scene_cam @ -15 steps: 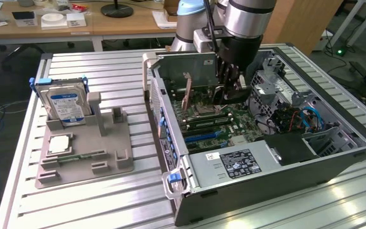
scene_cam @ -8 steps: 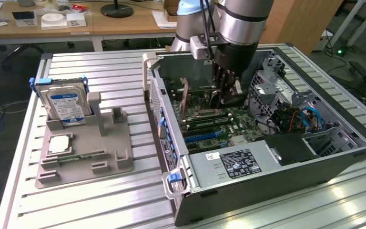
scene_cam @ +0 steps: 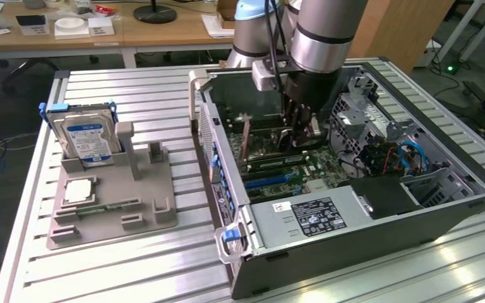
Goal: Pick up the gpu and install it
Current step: 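Insert the gpu into the slot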
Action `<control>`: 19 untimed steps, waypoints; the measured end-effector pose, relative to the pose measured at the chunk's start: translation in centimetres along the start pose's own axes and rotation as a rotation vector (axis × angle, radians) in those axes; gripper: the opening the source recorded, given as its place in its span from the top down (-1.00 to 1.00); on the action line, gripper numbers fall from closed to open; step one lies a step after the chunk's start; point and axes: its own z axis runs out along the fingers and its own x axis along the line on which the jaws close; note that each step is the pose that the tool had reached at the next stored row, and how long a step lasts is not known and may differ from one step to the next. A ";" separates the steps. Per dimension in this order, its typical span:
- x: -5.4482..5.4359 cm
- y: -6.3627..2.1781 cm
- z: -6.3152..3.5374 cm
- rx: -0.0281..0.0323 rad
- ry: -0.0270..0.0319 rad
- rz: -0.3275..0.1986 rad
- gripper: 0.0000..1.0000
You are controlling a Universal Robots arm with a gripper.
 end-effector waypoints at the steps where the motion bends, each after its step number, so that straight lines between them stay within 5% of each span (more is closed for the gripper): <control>1: 0.0 0.02 0.18 0.0000 0.0000 0.000 0.44; 19: 0.8 1.16 3.40 -0.0009 0.0001 0.000 0.44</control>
